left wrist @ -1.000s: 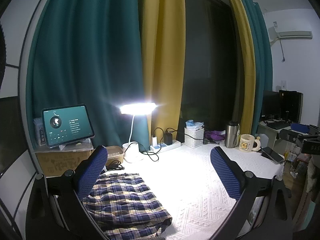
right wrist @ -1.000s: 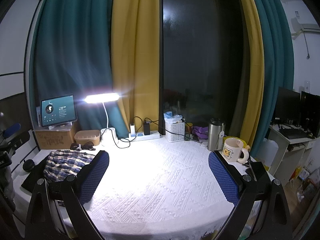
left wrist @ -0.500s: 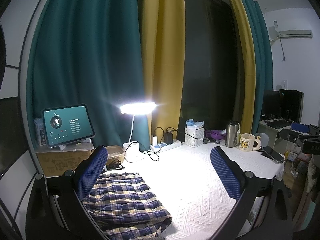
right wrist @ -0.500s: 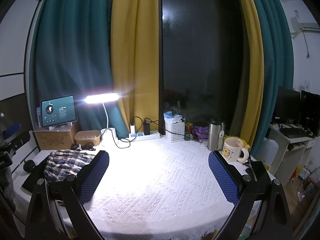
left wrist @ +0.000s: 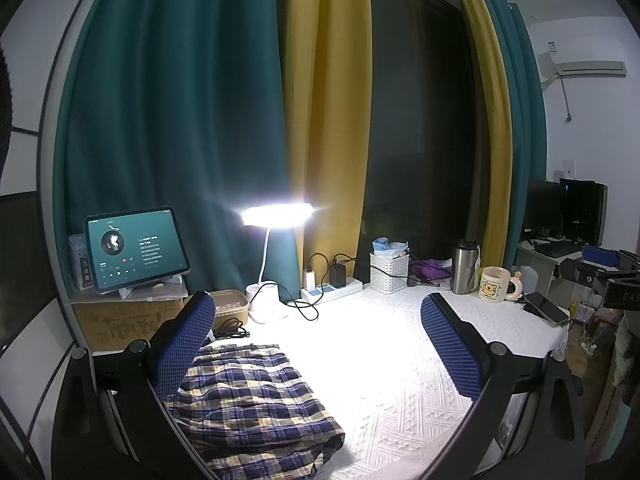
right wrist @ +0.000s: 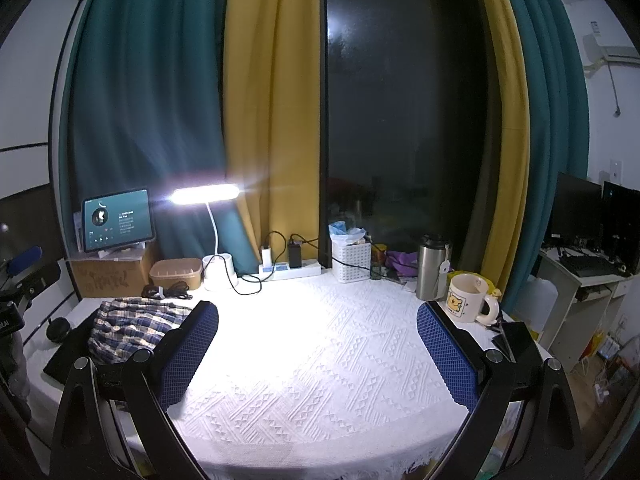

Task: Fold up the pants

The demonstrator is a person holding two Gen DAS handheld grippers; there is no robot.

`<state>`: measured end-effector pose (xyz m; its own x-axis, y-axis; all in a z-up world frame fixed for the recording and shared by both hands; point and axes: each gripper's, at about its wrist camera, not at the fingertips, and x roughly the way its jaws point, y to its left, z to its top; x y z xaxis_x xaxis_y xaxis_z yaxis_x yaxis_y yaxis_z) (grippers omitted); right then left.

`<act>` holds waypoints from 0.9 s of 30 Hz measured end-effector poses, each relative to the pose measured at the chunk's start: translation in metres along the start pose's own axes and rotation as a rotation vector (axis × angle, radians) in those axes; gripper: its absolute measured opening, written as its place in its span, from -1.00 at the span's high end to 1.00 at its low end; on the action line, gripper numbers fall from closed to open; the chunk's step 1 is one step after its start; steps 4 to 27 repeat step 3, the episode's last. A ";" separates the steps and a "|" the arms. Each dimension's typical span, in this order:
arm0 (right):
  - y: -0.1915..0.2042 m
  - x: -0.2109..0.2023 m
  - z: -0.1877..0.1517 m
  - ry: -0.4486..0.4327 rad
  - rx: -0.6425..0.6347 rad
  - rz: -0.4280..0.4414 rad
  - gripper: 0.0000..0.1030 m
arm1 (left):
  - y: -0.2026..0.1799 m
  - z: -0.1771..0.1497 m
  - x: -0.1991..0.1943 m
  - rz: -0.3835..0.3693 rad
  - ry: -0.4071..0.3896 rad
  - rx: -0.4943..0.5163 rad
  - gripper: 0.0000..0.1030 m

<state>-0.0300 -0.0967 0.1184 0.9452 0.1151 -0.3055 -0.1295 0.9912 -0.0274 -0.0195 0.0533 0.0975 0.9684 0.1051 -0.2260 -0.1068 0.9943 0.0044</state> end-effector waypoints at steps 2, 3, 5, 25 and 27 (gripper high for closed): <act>0.000 0.000 0.000 0.001 -0.001 0.000 -0.94 | 0.000 0.000 0.000 -0.005 0.004 -0.004 -0.97; 0.000 0.001 -0.001 0.004 -0.002 -0.003 -0.94 | 0.000 0.000 0.000 -0.005 -0.001 -0.005 -0.97; 0.000 0.001 -0.001 0.004 -0.002 -0.003 -0.94 | 0.000 0.000 0.000 -0.005 -0.001 -0.005 -0.97; 0.000 0.001 -0.001 0.004 -0.002 -0.003 -0.94 | 0.000 0.000 0.000 -0.005 -0.001 -0.005 -0.97; 0.000 0.001 -0.001 0.004 -0.002 -0.003 -0.94 | 0.000 0.000 0.000 -0.005 -0.001 -0.005 -0.97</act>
